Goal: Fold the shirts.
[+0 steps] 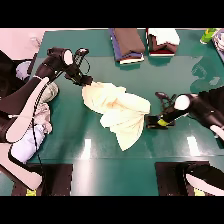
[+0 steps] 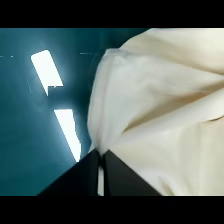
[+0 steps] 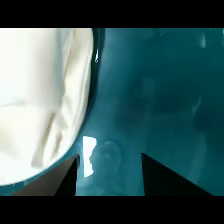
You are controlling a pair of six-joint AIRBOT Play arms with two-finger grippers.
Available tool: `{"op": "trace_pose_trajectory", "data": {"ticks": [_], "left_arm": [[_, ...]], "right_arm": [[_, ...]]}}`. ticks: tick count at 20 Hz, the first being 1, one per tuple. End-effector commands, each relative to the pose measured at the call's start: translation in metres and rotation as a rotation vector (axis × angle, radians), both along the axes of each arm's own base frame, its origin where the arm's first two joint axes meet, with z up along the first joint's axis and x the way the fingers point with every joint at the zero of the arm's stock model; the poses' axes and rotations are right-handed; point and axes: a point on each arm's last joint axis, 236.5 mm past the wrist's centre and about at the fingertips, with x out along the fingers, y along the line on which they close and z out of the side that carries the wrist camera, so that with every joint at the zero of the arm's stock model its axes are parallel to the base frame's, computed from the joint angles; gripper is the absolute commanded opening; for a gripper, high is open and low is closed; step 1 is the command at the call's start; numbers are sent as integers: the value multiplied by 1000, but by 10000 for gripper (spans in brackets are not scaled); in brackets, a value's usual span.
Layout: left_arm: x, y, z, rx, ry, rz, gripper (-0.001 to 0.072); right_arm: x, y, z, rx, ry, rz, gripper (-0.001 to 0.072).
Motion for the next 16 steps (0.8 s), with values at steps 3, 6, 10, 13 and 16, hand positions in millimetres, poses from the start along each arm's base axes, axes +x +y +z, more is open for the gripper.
{"op": "trace_pose_trajectory", "data": {"ticks": [3, 6, 10, 13, 16], "left_arm": [[-5, 2, -1, 12, 19, -11, 27], [-5, 2, -1, 13, 18, -11, 26], [7, 16, 16, 69, -39, -9, 26], [27, 20, 86, 52, -227, 2, 26], [31, 21, 193, -22, -488, 15, 26]], "right_arm": [[17, 44, -26, 40, -10, -10, 436], [24, 47, -29, 33, 0, -4, 186], [31, 26, -17, -42, -72, 38, 23], [39, -27, 19, -181, -178, 23, 22], [51, -86, 78, -240, -330, -96, 21]]}}
